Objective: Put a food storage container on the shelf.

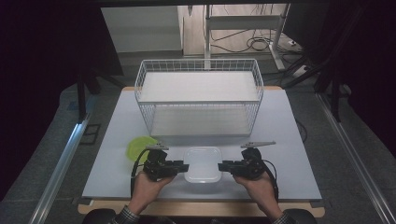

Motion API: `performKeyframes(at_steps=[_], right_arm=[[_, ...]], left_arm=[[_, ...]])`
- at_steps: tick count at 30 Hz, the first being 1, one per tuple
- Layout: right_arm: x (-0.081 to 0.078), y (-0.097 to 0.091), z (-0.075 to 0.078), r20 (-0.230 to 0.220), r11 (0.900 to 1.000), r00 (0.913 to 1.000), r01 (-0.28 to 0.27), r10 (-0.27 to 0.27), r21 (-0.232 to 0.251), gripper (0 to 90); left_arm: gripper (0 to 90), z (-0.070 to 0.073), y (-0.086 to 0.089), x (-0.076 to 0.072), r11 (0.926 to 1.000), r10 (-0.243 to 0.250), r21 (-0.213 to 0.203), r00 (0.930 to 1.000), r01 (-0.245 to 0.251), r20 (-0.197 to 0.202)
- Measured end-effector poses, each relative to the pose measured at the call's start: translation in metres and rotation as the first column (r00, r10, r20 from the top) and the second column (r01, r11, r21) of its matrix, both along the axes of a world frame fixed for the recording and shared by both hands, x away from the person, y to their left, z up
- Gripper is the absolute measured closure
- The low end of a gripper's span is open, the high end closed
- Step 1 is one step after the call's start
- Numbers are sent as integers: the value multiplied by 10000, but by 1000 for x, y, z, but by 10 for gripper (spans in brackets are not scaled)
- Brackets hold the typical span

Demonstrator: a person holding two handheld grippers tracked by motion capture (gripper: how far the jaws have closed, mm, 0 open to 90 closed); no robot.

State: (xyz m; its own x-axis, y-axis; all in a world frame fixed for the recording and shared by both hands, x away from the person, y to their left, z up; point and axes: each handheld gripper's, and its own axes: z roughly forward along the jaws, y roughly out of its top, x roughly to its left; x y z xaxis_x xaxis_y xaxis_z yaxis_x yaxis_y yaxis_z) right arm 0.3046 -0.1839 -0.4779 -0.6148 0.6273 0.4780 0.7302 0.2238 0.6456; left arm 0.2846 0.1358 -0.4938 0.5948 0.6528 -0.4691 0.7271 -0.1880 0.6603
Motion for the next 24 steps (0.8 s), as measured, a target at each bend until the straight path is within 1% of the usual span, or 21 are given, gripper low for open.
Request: performKeyframes(at_steps=[1,2,3,4,5,7,11,13,14,15,16,17,19,21,23,24], right_arm=[[0,-1,0,-15,9999,9999,113,-113,129,742],[0,-3,0,11,9994,9997,234,-234,242,772],[1,-4,0,8,9991,9994,332,-332,281,793],[1,-5,-1,75,9988,9992,397,-400,297,795],[1,-5,-1,279,9990,9987,431,-435,143,795],[0,-5,-1,393,9988,9980,481,-486,134,796],[-3,-1,1,1012,9985,9935,539,-524,-118,796],[-4,0,2,1215,9982,9912,560,-531,-205,796],[-4,0,2,1249,9982,9907,561,-533,-190,796],[-4,-1,3,1309,9984,9899,565,-549,-84,796],[-4,-1,3,1309,9984,9899,565,-549,-84,796],[-4,-1,3,1360,9984,9892,560,-550,-32,795],[-4,-1,7,1587,9984,9857,559,-562,64,795],[-4,-1,9,1645,9984,9848,561,-565,74,795],[-3,0,13,1855,9985,9812,525,-539,122,795],[-2,1,18,2019,9987,9781,494,-515,155,795]], left_arm=[[688,1,0,-1,10000,74,-31,9999,-74,77],[726,2,0,-2,9999,117,-44,9998,-116,153],[760,3,0,-2,9999,164,-26,9996,-163,216],[775,2,-1,-3,9997,254,-51,9993,-252,280],[776,2,-2,-2,9994,334,-78,9991,-332,269],[780,1,-1,-1,9990,417,-141,9987,-413,284],[784,0,-2,-3,9982,603,-35,9970,-602,482],[785,-1,-3,-3,9977,670,-80,9962,-666,565],[785,0,-2,-3,9976,682,-129,9957,-676,625],[785,3,-2,-3,9975,706,-132,9944,-698,782],[785,3,-2,-3,9975,706,-132,9944,-698,782],[785,5,-2,-3,9972,738,-136,9932,-729,902],[786,7,-2,-3,9971,762,-156,9915,-750,1054],[786,12,-1,-2,9970,776,-175,9897,-760,1199],[787,16,-1,-1,9966,818,-234,9874,-794,1353],[787,18,0,-1,9965,822,-237,9864,-796,1423]])
